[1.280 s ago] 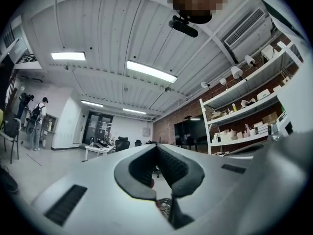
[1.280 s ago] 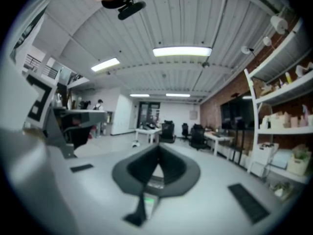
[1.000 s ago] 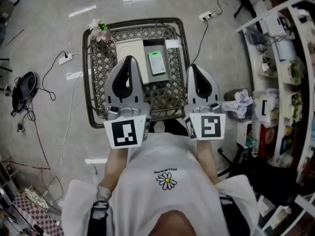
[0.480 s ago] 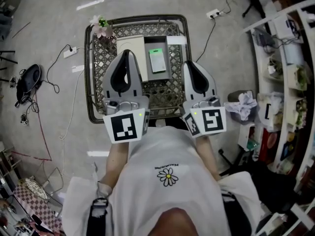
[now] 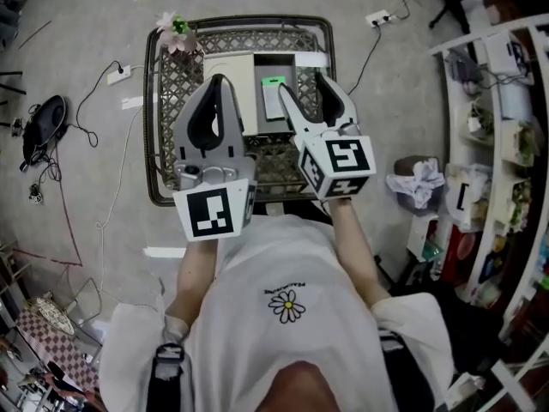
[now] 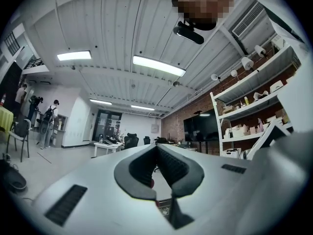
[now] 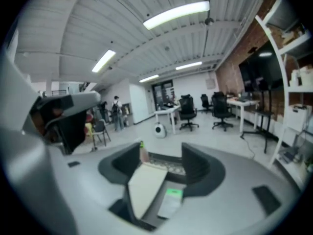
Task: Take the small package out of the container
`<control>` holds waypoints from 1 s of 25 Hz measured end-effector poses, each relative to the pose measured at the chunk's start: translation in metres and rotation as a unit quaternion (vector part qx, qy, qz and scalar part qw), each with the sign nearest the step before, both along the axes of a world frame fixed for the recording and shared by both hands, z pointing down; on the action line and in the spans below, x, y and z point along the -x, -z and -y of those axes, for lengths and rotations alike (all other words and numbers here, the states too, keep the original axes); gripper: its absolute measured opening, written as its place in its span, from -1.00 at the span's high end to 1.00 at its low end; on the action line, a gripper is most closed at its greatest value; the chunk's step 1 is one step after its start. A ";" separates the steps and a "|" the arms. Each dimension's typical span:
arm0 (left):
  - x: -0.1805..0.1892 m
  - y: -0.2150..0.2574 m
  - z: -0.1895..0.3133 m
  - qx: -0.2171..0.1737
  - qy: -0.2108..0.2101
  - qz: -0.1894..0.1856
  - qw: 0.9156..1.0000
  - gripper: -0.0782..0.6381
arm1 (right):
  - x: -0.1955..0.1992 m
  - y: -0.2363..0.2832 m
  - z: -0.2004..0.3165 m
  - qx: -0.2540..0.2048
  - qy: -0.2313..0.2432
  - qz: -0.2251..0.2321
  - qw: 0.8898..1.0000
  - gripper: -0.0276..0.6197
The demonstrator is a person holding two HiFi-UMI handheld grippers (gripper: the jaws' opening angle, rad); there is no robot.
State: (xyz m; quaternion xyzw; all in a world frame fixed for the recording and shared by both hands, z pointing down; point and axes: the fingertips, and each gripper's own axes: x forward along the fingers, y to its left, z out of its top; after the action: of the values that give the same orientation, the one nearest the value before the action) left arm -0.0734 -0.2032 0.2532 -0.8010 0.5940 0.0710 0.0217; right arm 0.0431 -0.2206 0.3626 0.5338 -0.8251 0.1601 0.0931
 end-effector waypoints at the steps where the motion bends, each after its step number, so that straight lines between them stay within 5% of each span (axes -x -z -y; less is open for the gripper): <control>1: 0.000 -0.001 0.003 -0.001 0.000 0.000 1.000 0.71 | 0.003 -0.011 0.005 0.017 -0.001 0.001 1.000 0.08; 9: 0.014 -0.020 0.032 0.000 0.028 0.006 1.000 0.71 | 0.000 -0.110 0.033 0.150 -0.055 -0.009 0.987 0.00; 18: 0.030 -0.060 0.028 0.046 0.029 0.019 0.998 0.71 | 0.011 -0.192 0.039 0.226 -0.065 -0.089 0.968 -0.03; 25: 0.043 -0.078 0.032 0.069 0.028 0.020 0.997 0.71 | 0.019 -0.253 0.038 0.307 -0.068 -0.112 0.943 -0.03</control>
State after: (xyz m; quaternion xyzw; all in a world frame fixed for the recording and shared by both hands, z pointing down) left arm -0.1161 -0.2352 0.3316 -0.7848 0.6193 0.0128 -0.0195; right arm 0.0241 -0.2589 0.6160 0.5492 -0.6817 0.3502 0.3332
